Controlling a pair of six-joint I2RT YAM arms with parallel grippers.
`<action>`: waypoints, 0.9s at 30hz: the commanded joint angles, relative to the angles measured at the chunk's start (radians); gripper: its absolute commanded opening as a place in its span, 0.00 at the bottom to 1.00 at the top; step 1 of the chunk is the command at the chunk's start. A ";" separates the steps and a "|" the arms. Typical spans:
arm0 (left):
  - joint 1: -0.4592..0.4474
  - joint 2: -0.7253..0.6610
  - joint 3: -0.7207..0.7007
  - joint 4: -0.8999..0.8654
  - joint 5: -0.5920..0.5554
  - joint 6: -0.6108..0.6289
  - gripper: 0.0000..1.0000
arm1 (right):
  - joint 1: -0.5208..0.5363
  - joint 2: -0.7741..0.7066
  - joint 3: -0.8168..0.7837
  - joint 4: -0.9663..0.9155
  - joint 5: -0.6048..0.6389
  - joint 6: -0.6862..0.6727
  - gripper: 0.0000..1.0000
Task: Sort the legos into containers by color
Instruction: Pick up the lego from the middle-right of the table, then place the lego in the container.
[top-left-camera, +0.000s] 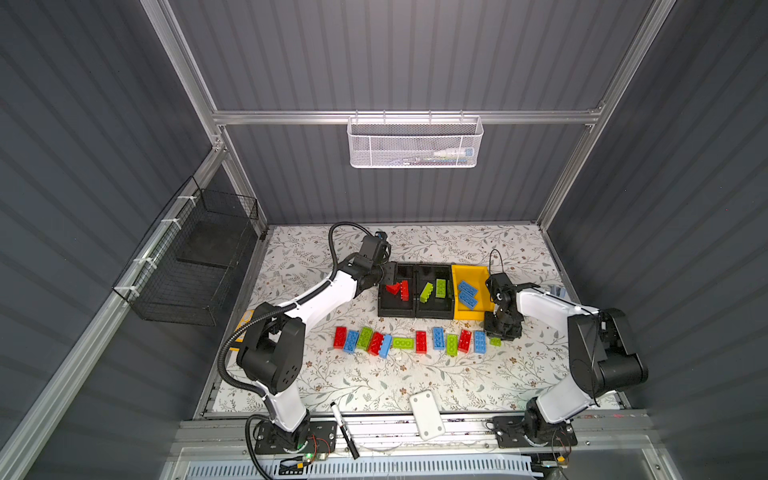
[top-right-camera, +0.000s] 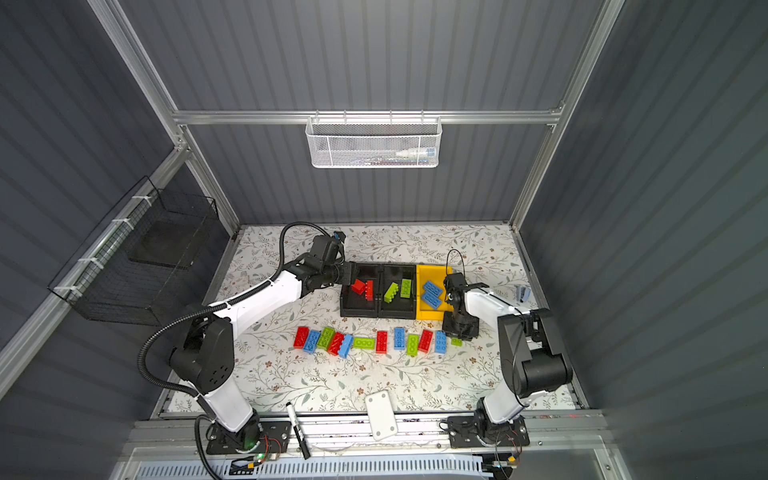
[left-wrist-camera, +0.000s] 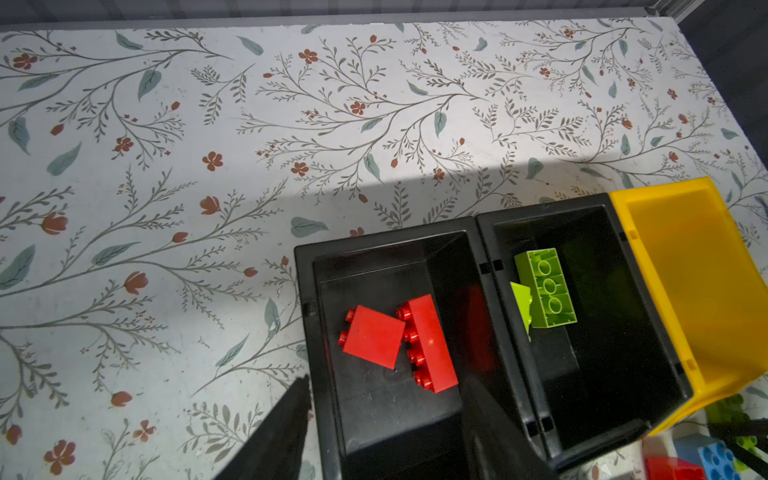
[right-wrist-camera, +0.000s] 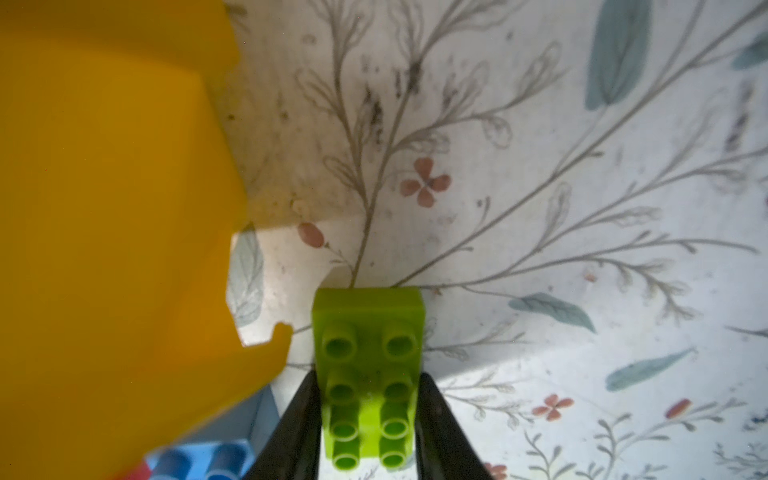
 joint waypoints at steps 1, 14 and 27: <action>0.013 -0.046 -0.017 0.010 -0.021 -0.010 0.60 | 0.006 -0.023 -0.010 -0.012 -0.009 -0.003 0.28; 0.124 -0.163 -0.165 0.008 -0.001 -0.084 0.61 | 0.094 -0.195 0.188 -0.095 0.028 0.014 0.27; 0.270 -0.349 -0.425 -0.026 0.034 -0.179 0.62 | 0.281 0.155 0.577 0.030 -0.083 0.025 0.28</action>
